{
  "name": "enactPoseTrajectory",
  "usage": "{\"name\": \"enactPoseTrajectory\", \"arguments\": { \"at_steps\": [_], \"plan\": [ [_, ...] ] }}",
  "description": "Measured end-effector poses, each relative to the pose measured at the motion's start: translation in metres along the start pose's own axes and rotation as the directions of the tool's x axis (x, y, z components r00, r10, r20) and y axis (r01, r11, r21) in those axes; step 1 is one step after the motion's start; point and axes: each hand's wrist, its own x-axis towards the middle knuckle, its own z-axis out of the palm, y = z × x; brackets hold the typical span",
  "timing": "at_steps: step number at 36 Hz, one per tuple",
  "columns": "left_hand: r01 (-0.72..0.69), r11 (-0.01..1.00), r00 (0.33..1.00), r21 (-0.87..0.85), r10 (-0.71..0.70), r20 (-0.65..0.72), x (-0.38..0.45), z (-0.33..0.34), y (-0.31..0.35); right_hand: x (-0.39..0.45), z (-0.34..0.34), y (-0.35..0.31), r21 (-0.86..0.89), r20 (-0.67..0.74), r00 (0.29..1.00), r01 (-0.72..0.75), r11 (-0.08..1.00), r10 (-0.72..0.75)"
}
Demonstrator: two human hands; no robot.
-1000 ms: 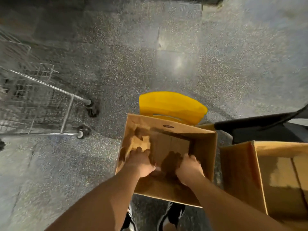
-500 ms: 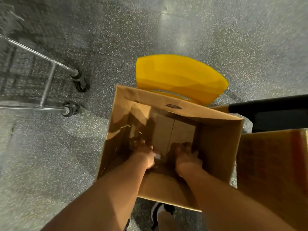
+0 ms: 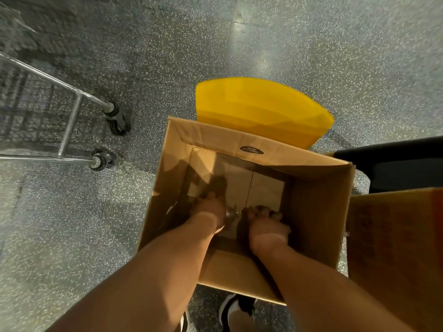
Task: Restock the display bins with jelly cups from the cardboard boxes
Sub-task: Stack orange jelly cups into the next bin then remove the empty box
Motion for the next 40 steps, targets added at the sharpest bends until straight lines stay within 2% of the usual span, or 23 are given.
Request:
{"name": "enactPoseTrajectory", "arguments": {
  "at_steps": [3,8,15,22,28,34,37,40],
  "plan": [
    [-0.002,0.995,0.998,-0.098,-0.004,-0.064,-0.002,-0.004,-0.008,0.000,-0.007,0.000,0.047,-0.063,0.997,0.037,0.998,-0.034],
    [0.012,0.995,0.998,0.097,-0.007,-0.058,-0.002,0.000,-0.005,0.005,-0.005,0.001,0.092,-0.118,0.992,0.050,0.994,-0.039],
    [0.027,0.997,0.996,0.066,-0.022,-0.084,-0.001,-0.003,0.001,0.006,0.005,-0.004,0.131,-0.109,0.994,0.039,0.991,-0.025],
    [0.001,0.991,0.989,-0.135,-0.021,-0.148,-0.007,-0.015,0.000,-0.006,-0.028,0.010,0.172,-0.131,0.991,0.061,0.983,-0.039],
    [-0.048,0.898,0.992,-0.436,-0.007,-0.123,-0.043,-0.048,0.001,-0.030,-0.046,0.016,0.337,-0.264,0.964,0.049,0.940,0.044],
    [-0.143,0.849,0.979,-0.509,0.047,-0.197,-0.107,-0.088,0.003,-0.095,-0.072,0.028,0.396,-0.374,0.925,0.102,0.912,0.059],
    [-0.195,0.804,0.964,-0.561,0.051,-0.261,-0.148,-0.108,0.007,-0.136,-0.087,0.035,0.415,-0.377,0.922,0.086,0.906,0.085],
    [-0.272,0.801,0.939,-0.533,0.100,-0.329,-0.190,-0.132,0.011,-0.181,-0.105,0.042,0.486,-0.407,0.901,0.072,0.871,0.152]
  ]
}}
